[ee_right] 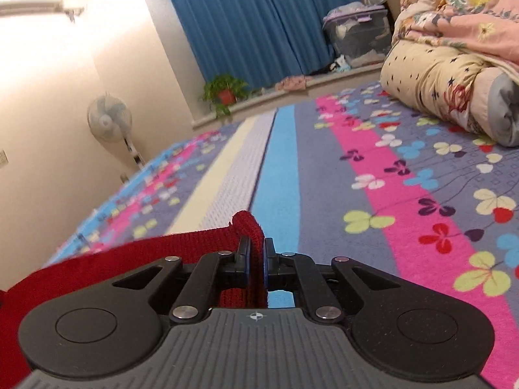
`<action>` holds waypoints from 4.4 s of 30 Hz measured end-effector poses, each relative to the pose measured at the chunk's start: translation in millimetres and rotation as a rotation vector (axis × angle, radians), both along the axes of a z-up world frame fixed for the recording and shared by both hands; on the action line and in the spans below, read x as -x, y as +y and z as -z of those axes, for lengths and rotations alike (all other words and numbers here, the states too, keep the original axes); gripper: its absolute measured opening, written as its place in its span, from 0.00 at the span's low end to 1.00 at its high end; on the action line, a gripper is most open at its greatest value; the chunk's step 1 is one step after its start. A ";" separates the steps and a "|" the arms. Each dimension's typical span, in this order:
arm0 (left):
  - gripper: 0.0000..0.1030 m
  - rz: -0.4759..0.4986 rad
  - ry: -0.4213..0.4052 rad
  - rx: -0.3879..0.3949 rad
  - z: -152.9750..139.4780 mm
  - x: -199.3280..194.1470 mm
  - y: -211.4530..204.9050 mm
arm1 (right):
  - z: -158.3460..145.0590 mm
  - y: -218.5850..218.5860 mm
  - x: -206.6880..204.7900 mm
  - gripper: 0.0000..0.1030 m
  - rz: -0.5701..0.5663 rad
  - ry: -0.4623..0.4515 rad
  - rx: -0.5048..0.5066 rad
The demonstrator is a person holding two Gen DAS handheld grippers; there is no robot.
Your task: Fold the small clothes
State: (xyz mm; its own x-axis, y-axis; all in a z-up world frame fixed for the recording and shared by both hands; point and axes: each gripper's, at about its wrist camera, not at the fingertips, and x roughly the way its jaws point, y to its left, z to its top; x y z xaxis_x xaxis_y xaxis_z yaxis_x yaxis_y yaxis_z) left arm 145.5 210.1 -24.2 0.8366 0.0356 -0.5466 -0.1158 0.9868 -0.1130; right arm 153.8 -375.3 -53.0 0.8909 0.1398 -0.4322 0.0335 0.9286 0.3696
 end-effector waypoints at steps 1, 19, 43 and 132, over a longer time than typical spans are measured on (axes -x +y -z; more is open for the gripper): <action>0.13 0.008 0.037 -0.017 8.0 -7.0 -1.9 | 7.5 3.5 -2.1 0.06 -0.003 0.022 0.015; 0.54 0.115 0.435 0.376 34.9 66.6 34.8 | 45.7 -1.0 32.0 0.40 -0.091 0.485 -0.147; 0.24 0.051 0.312 0.154 15.2 168.3 16.6 | 21.7 -0.7 134.2 0.23 -0.002 0.478 -0.124; 0.50 0.615 0.079 -0.243 -19.1 127.6 -236.7 | 2.9 26.7 92.9 0.56 -0.255 0.404 0.037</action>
State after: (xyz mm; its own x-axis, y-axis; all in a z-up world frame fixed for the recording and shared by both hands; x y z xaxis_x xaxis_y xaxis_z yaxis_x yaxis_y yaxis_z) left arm 17.9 -26.6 -5.1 0.7016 -0.3055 -0.6438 0.4779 0.8719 0.1071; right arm 61.0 -348.5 -55.9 0.5895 0.3102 -0.7458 -0.0629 0.9381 0.3405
